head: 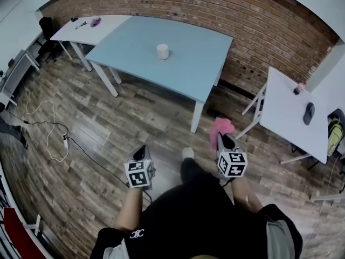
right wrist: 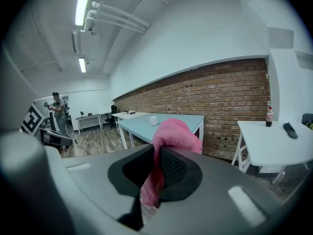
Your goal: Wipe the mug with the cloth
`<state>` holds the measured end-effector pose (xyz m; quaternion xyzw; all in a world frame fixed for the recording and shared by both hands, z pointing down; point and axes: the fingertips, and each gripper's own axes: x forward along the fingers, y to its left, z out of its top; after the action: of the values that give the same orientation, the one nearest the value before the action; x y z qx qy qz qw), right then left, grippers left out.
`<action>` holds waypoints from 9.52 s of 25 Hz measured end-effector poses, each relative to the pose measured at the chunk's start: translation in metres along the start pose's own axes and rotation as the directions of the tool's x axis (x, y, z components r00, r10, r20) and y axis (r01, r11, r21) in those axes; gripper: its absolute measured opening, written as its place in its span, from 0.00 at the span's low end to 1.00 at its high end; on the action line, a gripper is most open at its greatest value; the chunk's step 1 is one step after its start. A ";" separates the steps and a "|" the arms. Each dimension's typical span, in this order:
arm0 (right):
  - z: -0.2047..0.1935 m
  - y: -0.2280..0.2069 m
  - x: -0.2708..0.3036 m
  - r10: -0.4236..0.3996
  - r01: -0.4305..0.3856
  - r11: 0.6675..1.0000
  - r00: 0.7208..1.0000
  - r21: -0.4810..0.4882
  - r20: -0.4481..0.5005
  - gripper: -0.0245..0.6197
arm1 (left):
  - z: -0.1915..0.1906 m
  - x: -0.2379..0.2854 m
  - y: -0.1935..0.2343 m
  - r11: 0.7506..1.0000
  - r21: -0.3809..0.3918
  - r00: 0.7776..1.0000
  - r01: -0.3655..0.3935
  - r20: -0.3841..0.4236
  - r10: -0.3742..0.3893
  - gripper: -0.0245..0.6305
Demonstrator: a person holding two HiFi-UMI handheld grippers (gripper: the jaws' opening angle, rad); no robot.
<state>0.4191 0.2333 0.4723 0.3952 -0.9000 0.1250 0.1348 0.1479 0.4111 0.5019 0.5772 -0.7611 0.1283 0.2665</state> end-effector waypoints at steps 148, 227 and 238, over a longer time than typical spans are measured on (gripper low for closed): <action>0.081 0.064 0.601 0.222 -0.524 0.792 0.726 -0.314 -0.651 0.10 | 0.219 0.482 0.032 0.521 0.356 0.622 0.776 -0.567 -0.540 0.11; 0.121 0.165 0.608 0.765 -0.787 0.468 0.131 0.403 -0.631 0.10 | 0.178 0.413 0.081 -0.101 0.229 0.181 0.968 -0.919 -0.351 0.15; 0.107 0.166 0.610 0.735 -0.787 0.455 0.067 0.417 -0.675 0.10 | 0.176 0.413 0.082 -0.059 0.221 0.186 0.974 -0.915 -0.359 0.15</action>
<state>-0.1177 -0.1070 0.5607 -0.2399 -0.8070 0.3094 0.4420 -0.0544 0.0124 0.5948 0.8537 0.0043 0.4797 0.2028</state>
